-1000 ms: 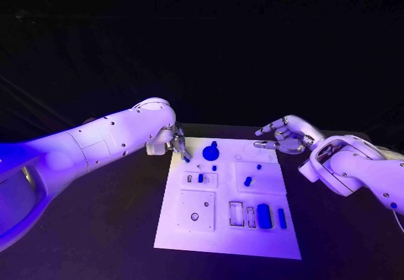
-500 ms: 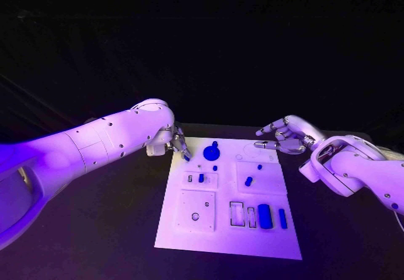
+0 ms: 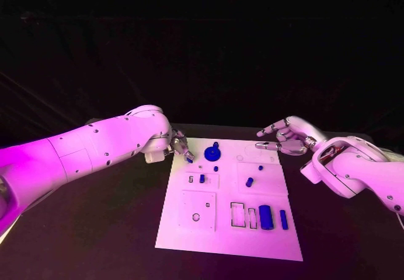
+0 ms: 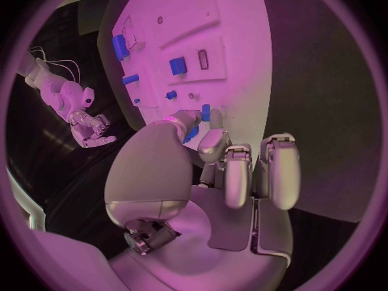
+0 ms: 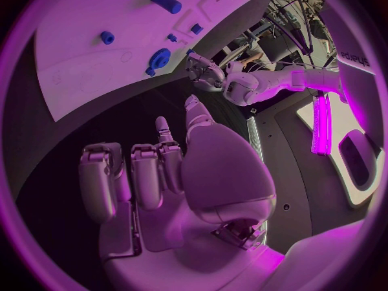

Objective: Assemble the parts on the task board

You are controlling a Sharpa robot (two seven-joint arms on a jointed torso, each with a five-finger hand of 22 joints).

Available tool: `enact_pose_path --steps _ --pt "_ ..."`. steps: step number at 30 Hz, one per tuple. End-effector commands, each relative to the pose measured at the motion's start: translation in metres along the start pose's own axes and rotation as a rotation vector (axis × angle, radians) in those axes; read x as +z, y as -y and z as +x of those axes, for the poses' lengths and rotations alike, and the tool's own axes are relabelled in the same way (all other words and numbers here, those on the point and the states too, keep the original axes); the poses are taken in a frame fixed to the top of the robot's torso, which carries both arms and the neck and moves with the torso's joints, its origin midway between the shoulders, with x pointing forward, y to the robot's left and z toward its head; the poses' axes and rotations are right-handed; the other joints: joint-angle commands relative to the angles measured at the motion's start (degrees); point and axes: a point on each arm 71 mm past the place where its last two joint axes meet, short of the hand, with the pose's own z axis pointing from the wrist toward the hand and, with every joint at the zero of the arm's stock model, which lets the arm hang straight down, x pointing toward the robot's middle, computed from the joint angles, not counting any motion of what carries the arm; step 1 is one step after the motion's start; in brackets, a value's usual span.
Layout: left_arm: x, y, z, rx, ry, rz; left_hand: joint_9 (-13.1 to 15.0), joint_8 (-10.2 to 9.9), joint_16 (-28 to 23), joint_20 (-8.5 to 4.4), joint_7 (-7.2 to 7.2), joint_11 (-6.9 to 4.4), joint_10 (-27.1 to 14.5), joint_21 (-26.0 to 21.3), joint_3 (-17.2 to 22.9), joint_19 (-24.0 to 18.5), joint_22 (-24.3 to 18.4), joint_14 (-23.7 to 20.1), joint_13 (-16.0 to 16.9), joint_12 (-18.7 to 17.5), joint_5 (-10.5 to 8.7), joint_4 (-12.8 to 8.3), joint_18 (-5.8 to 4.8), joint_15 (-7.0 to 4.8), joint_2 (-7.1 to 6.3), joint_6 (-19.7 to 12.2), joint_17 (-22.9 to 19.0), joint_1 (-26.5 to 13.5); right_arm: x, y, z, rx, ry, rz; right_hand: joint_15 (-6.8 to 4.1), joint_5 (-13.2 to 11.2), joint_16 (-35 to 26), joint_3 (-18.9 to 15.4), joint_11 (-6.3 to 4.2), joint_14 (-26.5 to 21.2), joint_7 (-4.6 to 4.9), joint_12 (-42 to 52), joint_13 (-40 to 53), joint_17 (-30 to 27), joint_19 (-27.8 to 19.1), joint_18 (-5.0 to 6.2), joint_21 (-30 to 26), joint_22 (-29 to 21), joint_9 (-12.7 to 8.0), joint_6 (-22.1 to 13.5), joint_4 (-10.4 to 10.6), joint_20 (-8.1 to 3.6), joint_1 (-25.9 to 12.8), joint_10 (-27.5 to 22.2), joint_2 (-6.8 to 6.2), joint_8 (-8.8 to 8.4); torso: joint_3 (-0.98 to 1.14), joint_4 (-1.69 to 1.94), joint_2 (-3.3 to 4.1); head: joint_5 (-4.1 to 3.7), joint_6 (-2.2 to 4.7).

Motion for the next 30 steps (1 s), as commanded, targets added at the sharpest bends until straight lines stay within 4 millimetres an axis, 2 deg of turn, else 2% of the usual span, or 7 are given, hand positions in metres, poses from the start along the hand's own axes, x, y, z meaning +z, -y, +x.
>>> enact_pose_path --steps 1,5,9,13,30 --pt "-0.004 0.001 0.006 -0.052 0.025 0.034 -0.06 0.30 0.17 -0.58 -0.24 -0.11 0.52 0.29 8.65 4.07 10.40 6.02 -0.12 -0.07 0.65 -8.95 -0.57 -0.29 -0.03 0.71 15.07 -0.46 -0.001 -0.001 0.001 0.000 -0.013 -0.008 -0.05 0.33 -0.11 -0.29 -0.16 4.25 -0.21 0.24 11.13 7.49 2.70 1.01 -0.21 9.26 0.07 0.28 0.16 -0.13 -0.08 2.82 0.46 0.25 -0.04 -0.01 0.04 0.08 0.08" --pt "-0.010 -0.003 0.016 -0.064 0.029 0.046 -0.06 0.34 0.17 -0.65 -0.33 -0.20 0.70 0.36 8.86 4.11 10.50 6.02 -0.28 -0.20 1.45 -9.23 -0.59 -0.36 -0.22 0.99 15.07 -0.83 -0.001 -0.001 0.001 -0.001 -0.012 -0.007 -0.05 0.33 -0.11 -0.29 -0.16 4.25 -0.21 0.24 11.13 7.49 2.70 1.01 -0.21 9.26 0.07 0.28 0.16 -0.13 -0.08 2.82 0.46 0.25 -0.12 0.06 0.02 -0.03 0.14" --pt "-0.015 -0.005 0.026 -0.068 0.032 0.058 -0.05 0.36 0.17 -0.68 -0.37 -0.24 0.78 0.38 8.95 4.13 10.53 6.02 -0.35 -0.25 1.82 -9.36 -0.60 -0.40 -0.29 1.11 15.07 -0.97 -0.001 -0.001 0.001 -0.001 -0.011 -0.007 -0.05 0.33 -0.11 -0.29 -0.16 4.25 -0.21 0.24 11.13 7.49 2.70 1.01 -0.21 9.26 0.07 0.28 0.16 -0.13 -0.08 2.82 0.46 0.25 -0.10 -0.04 0.08 0.22 0.16" --pt "-0.019 -0.006 0.036 -0.067 0.033 0.068 -0.05 0.38 0.17 -0.70 -0.40 -0.26 0.82 0.37 9.00 4.12 10.52 6.02 -0.43 -0.31 2.02 -9.41 -0.60 -0.42 -0.33 1.19 15.07 -1.09 -0.001 -0.001 0.000 -0.001 -0.011 -0.007 -0.05 0.33 -0.11 -0.29 -0.16 4.25 -0.21 0.24 11.13 7.49 2.70 1.01 -0.21 9.26 0.07 0.28 0.16 -0.13 -0.08 2.82 0.46 0.25 -0.12 -0.03 0.10 0.13 0.14" --pt "-0.021 -0.009 0.050 0.000 -0.015 0.042 -0.05 0.39 0.17 -0.71 -0.42 -0.28 0.86 0.39 9.03 4.14 10.56 6.02 -0.46 -0.34 2.17 -9.46 -0.61 -0.44 -0.36 1.25 15.07 -1.16 -0.001 0.000 0.000 -0.001 -0.012 -0.007 -0.05 0.33 -0.11 -0.29 -0.16 4.25 -0.21 0.24 11.13 7.49 2.70 1.01 -0.21 9.26 0.07 0.28 0.16 -0.13 -0.08 2.82 0.46 0.25 -0.07 -0.11 0.18 0.26 -0.23"
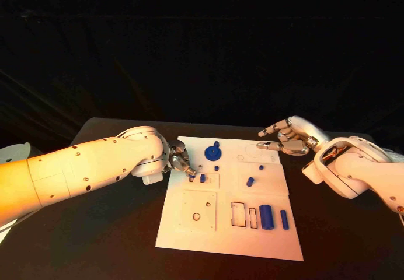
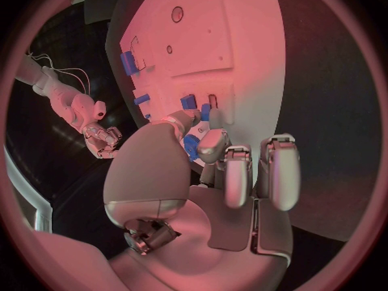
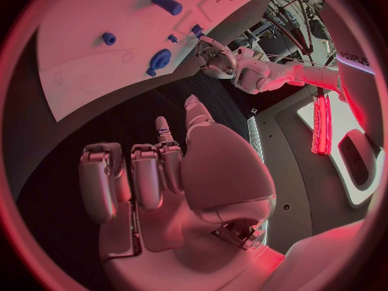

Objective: Assemble the parts on the task board

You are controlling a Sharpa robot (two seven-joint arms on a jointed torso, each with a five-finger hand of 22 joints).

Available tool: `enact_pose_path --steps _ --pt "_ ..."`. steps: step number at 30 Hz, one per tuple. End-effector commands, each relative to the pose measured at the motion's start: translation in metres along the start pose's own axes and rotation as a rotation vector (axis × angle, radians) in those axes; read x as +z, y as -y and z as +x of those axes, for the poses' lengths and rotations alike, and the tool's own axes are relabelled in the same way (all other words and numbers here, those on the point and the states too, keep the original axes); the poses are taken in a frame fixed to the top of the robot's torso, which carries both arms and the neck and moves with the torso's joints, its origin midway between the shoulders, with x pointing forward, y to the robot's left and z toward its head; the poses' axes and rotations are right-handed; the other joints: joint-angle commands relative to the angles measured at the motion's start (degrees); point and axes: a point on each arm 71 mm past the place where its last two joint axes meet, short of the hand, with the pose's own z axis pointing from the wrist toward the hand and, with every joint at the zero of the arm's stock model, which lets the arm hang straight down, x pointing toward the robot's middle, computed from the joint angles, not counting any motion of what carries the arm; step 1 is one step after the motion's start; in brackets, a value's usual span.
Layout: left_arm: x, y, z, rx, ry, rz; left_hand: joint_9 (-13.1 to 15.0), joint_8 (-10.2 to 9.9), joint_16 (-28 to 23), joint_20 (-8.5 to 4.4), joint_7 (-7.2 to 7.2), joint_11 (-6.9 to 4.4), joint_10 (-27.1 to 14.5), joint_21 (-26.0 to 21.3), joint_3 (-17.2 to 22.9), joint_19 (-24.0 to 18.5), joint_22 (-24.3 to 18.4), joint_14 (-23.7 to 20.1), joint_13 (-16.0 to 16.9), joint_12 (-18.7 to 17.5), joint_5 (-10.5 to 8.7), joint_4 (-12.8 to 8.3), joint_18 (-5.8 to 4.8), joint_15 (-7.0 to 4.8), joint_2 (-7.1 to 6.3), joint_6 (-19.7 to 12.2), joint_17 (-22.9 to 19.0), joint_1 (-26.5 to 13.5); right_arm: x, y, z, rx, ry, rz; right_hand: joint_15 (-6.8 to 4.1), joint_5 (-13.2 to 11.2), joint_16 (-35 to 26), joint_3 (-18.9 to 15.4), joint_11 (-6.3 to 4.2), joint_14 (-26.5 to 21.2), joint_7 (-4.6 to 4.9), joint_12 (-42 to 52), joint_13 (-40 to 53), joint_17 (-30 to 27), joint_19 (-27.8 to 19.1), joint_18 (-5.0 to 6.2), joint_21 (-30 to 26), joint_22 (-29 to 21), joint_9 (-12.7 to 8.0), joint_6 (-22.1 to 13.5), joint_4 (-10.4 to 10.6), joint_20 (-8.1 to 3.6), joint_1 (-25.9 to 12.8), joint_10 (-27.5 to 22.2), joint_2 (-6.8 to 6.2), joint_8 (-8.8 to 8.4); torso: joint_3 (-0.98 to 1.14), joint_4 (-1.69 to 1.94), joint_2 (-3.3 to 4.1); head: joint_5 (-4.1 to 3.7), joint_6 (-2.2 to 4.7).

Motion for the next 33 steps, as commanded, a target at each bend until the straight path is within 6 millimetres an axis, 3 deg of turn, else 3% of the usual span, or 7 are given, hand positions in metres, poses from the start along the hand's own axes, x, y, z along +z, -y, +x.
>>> enact_pose_path --steps 1,33 --pt "-0.0004 0.0002 0.0026 0.036 -0.024 -0.014 -0.01 0.19 0.17 -0.30 -0.25 0.11 0.43 0.20 8.34 4.15 10.57 6.03 -0.15 -0.38 0.40 -8.79 -0.61 -0.45 0.36 0.65 15.09 0.02 -0.0001 -0.0007 0.0012 -0.001 -0.013 -0.008 -0.06 0.33 -0.11 -0.29 -0.16 4.25 -0.21 0.24 11.13 7.51 2.70 1.01 -0.21 9.28 0.09 0.28 0.16 -0.13 -0.08 2.82 0.46 0.25 0.00 0.01 0.03 -0.02 -0.14" --pt "0.0016 0.0031 0.0051 0.101 -0.049 -0.027 -0.03 0.20 0.17 -0.31 -0.33 0.04 0.60 0.23 8.42 4.16 10.62 6.03 -0.01 -0.29 0.63 -9.08 -0.62 -0.51 0.12 0.80 15.09 -0.05 0.0001 -0.0009 0.0016 -0.001 -0.016 -0.009 -0.06 0.33 -0.11 -0.29 -0.16 4.25 -0.21 0.24 11.13 7.51 2.70 1.01 -0.21 9.28 0.09 0.28 0.16 -0.13 -0.08 2.82 0.46 0.25 -0.02 0.00 -0.01 -0.02 -0.78"
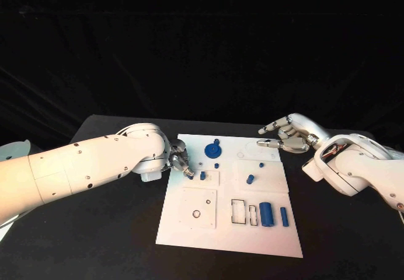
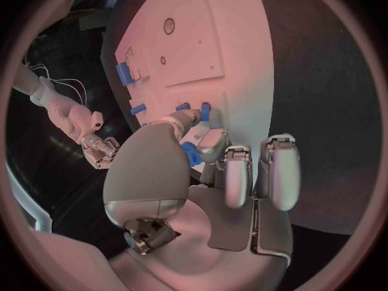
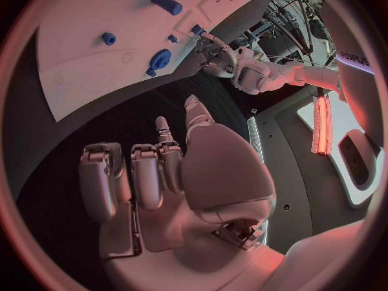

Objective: Assemble the parts on the task board

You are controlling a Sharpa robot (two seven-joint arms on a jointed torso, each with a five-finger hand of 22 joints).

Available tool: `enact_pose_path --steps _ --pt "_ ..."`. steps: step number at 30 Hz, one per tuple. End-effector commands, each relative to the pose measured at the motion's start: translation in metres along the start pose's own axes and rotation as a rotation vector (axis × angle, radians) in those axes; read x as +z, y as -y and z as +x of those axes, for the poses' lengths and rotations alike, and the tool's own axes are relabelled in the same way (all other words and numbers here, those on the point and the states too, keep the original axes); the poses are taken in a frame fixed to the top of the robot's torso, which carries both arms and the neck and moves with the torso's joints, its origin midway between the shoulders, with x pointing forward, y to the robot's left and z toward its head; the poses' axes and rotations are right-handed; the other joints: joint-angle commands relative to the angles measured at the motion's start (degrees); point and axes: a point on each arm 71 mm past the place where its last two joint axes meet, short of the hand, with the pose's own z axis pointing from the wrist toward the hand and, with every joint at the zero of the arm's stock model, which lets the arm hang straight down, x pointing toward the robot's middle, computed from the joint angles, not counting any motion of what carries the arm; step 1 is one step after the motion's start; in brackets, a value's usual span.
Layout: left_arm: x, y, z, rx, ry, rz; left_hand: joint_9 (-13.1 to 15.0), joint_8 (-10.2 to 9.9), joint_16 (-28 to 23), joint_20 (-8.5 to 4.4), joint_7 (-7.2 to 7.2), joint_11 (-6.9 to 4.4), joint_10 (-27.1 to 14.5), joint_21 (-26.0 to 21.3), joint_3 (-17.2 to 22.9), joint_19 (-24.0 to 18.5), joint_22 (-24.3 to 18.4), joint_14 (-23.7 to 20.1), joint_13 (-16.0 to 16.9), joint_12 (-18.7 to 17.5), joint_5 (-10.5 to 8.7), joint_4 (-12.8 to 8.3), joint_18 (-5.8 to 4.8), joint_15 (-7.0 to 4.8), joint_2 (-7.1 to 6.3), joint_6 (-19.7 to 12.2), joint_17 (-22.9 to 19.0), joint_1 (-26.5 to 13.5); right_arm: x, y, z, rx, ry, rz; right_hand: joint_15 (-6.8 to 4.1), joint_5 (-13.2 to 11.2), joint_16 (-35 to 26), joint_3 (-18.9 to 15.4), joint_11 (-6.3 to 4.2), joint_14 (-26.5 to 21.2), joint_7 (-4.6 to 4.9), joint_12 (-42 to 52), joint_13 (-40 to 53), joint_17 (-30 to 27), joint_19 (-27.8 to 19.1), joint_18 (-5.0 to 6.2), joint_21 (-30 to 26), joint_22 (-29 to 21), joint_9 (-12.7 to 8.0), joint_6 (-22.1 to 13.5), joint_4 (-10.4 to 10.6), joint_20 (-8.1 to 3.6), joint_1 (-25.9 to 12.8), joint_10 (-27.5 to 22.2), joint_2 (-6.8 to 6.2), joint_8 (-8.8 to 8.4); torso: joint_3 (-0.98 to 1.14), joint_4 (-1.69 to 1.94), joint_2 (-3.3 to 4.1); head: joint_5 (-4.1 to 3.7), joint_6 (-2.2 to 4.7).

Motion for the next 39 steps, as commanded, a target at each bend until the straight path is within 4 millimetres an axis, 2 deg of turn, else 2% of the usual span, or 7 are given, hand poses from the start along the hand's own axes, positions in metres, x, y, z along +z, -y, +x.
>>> enact_pose_path --steps 1,11,22,25,29,39 --pt "0.0012 0.0018 0.0032 0.028 -0.021 -0.005 -0.11 0.30 0.17 -0.32 -0.31 -0.10 0.48 0.24 7.95 4.17 10.62 6.03 0.11 -0.05 0.38 -8.28 -0.62 -0.51 0.23 0.41 15.09 0.07 0.0001 -0.0012 0.0017 -0.001 -0.015 -0.010 -0.05 0.33 -0.11 -0.29 -0.16 4.25 -0.21 0.24 11.13 7.52 2.70 1.01 -0.21 9.25 0.10 0.28 0.16 -0.13 -0.08 2.82 0.46 0.25 0.01 -0.07 0.03 -0.01 -0.06" --pt "0.0042 0.0041 0.0065 0.057 -0.052 -0.012 -0.14 0.29 0.17 -0.34 -0.35 -0.13 0.67 0.26 8.03 4.18 10.66 6.03 0.24 0.06 0.82 -8.39 -0.63 -0.54 0.15 0.57 15.09 -0.15 -0.0006 -0.0013 0.0015 0.000 -0.016 -0.010 -0.06 0.33 -0.20 -0.45 -0.16 4.23 -0.21 0.14 11.08 7.38 2.66 1.03 -0.27 9.17 0.09 0.26 0.23 -0.14 -0.14 2.79 0.48 0.23 0.08 -0.03 0.01 0.00 -0.40" --pt "0.0076 0.0047 0.0095 0.073 -0.076 -0.021 -0.21 0.28 0.17 -0.36 -0.47 -0.15 1.07 0.19 7.77 4.16 10.61 6.03 0.32 0.14 1.24 -8.02 -0.62 -0.52 0.21 0.85 15.09 -1.24 -0.0010 -0.0015 0.0014 0.000 -0.018 -0.011 -0.06 0.33 -0.20 -0.45 -0.16 4.23 -0.21 0.14 11.08 7.38 2.66 1.03 -0.27 9.17 0.09 0.26 0.23 -0.14 -0.14 2.79 0.48 0.23 0.05 -0.06 -0.01 -0.02 -0.60" --pt "0.0085 0.0047 0.0095 0.072 -0.077 -0.024 -0.16 0.46 0.17 -0.39 -0.91 -0.40 1.69 0.29 6.85 4.22 10.76 6.03 0.97 0.71 1.16 -7.19 -0.65 -0.66 0.77 1.42 15.09 -2.55 -0.0012 -0.0015 0.0014 0.000 -0.018 -0.011 -0.06 0.33 -0.20 -0.45 -0.16 4.23 -0.21 0.14 11.08 7.38 2.66 1.03 -0.27 9.17 0.09 0.26 0.23 -0.14 -0.14 2.79 0.48 0.23 0.06 -0.04 -0.01 -0.10 -0.67" --pt "0.0094 0.0050 0.0092 0.069 -0.075 -0.026 -0.16 0.56 0.17 -0.49 -1.22 -0.63 2.47 0.29 5.86 4.23 10.78 6.03 3.39 2.52 1.08 -6.55 -0.65 -0.86 1.19 1.95 15.09 -3.49 -0.0013 -0.0016 0.0014 0.000 -0.018 -0.011 -0.06 0.33 -0.20 -0.45 -0.16 4.23 -0.21 0.14 11.08 7.38 2.66 1.03 -0.27 9.17 0.09 0.26 0.23 -0.14 -0.14 2.79 0.48 0.23 0.05 -0.04 0.03 -0.14 -0.65" --pt "0.0107 0.0060 0.0089 0.067 -0.072 -0.028 -0.26 0.49 0.17 -0.64 -1.46 -0.82 2.61 0.35 4.72 4.27 10.88 6.03 3.99 2.92 1.05 -5.89 -0.68 -1.05 1.78 2.30 15.09 -4.31 -0.0017 -0.0016 0.0011 0.000 -0.018 -0.010 -0.06 0.33 -0.20 -0.45 -0.16 4.23 -0.21 0.14 11.08 7.38 2.66 1.03 -0.27 9.17 0.09 0.26 0.23 -0.14 -0.14 2.79 0.48 0.23 0.05 -0.03 0.01 -0.21 -0.73"
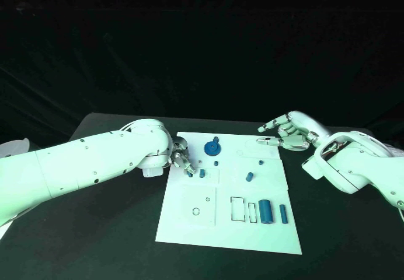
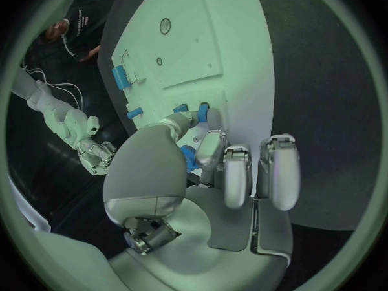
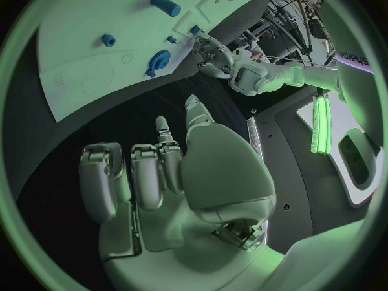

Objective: Assemble the parts on the task board

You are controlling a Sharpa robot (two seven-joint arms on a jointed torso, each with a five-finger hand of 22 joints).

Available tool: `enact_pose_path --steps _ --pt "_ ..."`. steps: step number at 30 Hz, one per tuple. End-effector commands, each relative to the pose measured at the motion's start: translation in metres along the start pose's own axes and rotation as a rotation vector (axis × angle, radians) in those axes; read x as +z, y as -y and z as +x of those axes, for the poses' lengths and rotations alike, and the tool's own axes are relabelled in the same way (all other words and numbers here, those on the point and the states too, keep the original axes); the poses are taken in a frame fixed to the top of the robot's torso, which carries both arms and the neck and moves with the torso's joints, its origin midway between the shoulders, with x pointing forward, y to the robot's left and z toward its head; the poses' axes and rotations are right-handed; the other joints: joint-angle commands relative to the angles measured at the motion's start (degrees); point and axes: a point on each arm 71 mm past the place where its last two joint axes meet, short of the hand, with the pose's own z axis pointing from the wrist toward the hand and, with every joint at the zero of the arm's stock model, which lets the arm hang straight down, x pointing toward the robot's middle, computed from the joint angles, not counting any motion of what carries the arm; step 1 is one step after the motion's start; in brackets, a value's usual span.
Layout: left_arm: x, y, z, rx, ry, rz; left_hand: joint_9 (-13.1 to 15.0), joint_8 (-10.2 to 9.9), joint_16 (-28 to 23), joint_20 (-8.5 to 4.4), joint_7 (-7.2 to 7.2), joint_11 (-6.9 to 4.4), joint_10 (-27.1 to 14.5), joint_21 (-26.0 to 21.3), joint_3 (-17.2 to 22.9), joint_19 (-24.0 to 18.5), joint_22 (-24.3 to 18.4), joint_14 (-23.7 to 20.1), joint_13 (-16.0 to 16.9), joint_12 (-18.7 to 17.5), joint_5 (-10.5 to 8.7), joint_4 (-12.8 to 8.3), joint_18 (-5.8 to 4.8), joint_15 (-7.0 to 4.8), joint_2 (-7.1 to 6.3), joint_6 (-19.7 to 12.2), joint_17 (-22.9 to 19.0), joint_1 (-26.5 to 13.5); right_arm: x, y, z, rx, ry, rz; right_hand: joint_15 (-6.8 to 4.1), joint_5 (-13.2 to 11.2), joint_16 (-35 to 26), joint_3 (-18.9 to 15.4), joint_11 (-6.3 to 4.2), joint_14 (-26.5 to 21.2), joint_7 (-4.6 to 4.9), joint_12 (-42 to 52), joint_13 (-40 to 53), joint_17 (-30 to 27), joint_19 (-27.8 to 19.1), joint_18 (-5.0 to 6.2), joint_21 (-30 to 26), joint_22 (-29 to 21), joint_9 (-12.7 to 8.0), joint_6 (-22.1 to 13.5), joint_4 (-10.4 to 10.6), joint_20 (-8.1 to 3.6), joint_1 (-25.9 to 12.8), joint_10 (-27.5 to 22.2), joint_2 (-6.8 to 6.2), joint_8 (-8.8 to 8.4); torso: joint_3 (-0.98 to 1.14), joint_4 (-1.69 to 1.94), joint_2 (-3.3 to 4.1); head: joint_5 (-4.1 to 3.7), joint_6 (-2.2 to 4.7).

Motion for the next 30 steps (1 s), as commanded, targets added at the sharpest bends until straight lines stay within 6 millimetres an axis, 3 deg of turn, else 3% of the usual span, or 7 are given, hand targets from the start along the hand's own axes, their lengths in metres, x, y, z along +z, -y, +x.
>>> enact_pose_path --steps 1,9,30 --pt "0.0035 0.0002 0.0101 0.024 -0.047 -0.008 -0.08 -0.06 0.17 -0.23 -1.18 -0.17 0.38 0.35 3.38 4.27 10.88 5.95 0.05 0.21 0.04 -3.74 -0.67 -0.30 0.57 1.15 15.06 0.17 -0.0002 -0.0010 0.0013 -0.001 -0.014 -0.009 -0.06 0.33 -0.20 -0.21 -0.16 4.23 -0.21 0.14 11.08 7.35 2.66 1.03 -0.27 9.19 0.07 0.26 -0.01 -0.14 -0.14 2.79 0.48 0.23 0.00 0.03 0.01 -0.04 -0.05" --pt "0.0046 0.0002 0.0099 0.027 -0.053 -0.012 -0.23 -0.19 0.17 -0.34 -1.43 -0.35 0.54 0.55 1.44 4.38 11.15 5.95 0.71 0.64 -0.05 -2.63 -0.74 -0.46 1.04 1.59 15.06 -1.17 -0.0005 -0.0010 0.0011 -0.001 -0.014 -0.008 -0.06 0.33 -0.20 -0.21 -0.16 4.23 -0.21 0.14 11.08 7.35 2.66 1.03 -0.27 9.19 0.07 0.26 -0.01 -0.14 -0.14 2.79 0.48 0.23 -0.01 0.02 -0.03 -0.06 -0.09" --pt "0.0091 -0.0060 0.0072 0.019 -0.050 -0.039 -1.18 -1.03 0.17 -0.64 -1.87 -0.71 0.51 1.02 -12.64 4.63 11.88 5.95 2.07 1.21 -0.22 3.75 -0.91 -0.88 1.58 3.19 15.06 -6.03 -0.0010 -0.0011 0.0008 -0.001 -0.012 -0.005 -0.07 0.35 -0.30 -0.31 -0.17 4.19 -0.22 0.00 11.01 7.18 2.60 1.06 -0.34 9.08 0.07 0.26 0.00 -0.14 -0.12 2.73 0.49 0.23 -0.01 0.00 -0.04 -0.09 -0.18"
